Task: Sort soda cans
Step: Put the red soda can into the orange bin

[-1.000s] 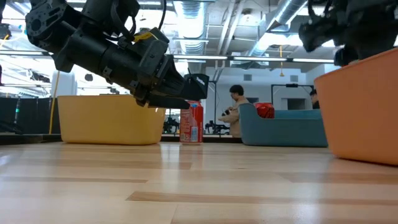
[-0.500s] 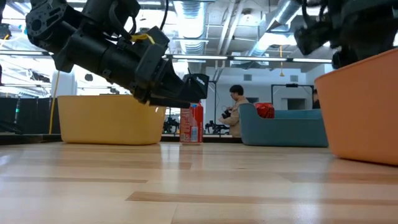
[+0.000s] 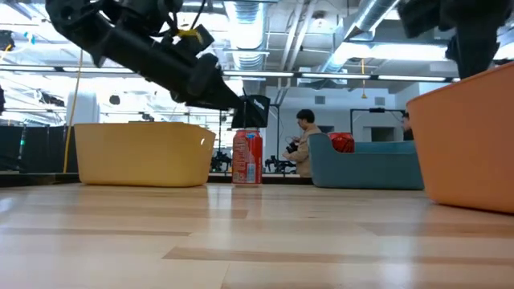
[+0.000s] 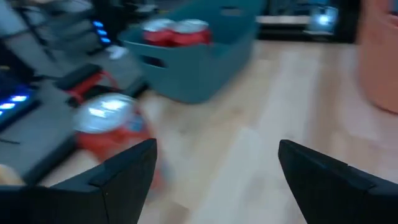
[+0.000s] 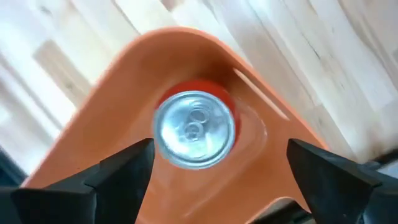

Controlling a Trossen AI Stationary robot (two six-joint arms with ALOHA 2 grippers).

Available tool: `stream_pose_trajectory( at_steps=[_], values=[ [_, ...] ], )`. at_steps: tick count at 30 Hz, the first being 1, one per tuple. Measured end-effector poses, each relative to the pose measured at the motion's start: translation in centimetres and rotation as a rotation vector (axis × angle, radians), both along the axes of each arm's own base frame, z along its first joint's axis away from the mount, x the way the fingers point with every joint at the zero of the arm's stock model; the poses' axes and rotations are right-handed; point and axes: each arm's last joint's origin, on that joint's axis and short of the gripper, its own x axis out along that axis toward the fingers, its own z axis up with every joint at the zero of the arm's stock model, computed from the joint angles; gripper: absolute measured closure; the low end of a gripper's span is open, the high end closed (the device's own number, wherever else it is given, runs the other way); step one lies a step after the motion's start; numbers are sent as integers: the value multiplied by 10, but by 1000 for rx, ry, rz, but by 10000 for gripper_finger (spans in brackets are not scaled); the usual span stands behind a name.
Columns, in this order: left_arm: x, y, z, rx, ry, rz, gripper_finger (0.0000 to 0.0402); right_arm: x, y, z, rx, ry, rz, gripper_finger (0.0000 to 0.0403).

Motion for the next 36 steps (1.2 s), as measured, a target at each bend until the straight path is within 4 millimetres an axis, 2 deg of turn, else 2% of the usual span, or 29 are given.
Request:
stream_pose_trajectory(
  at_steps=[5,9,15,20,26,31,36],
  values=[
    [-7,37,18,21,-45,87,58,-14,2,17,-24,-156,1,20],
    [-6,68,27,-55,-73,44,42,-23,2,29,-41,-273,-4,19],
    [5,109,28,-172,82,62,14,-32,1,38,-99,-377,-16,19],
    [17,126,27,-167,131,81,7,-36,4,40,-121,-395,0,19],
    [30,136,19,-182,137,58,6,-37,8,40,-128,-399,13,19],
    [32,145,2,-196,175,80,6,-38,10,40,-149,-409,14,19],
    [30,152,0,-190,174,116,6,-38,11,40,-148,-409,16,19]
  ],
)
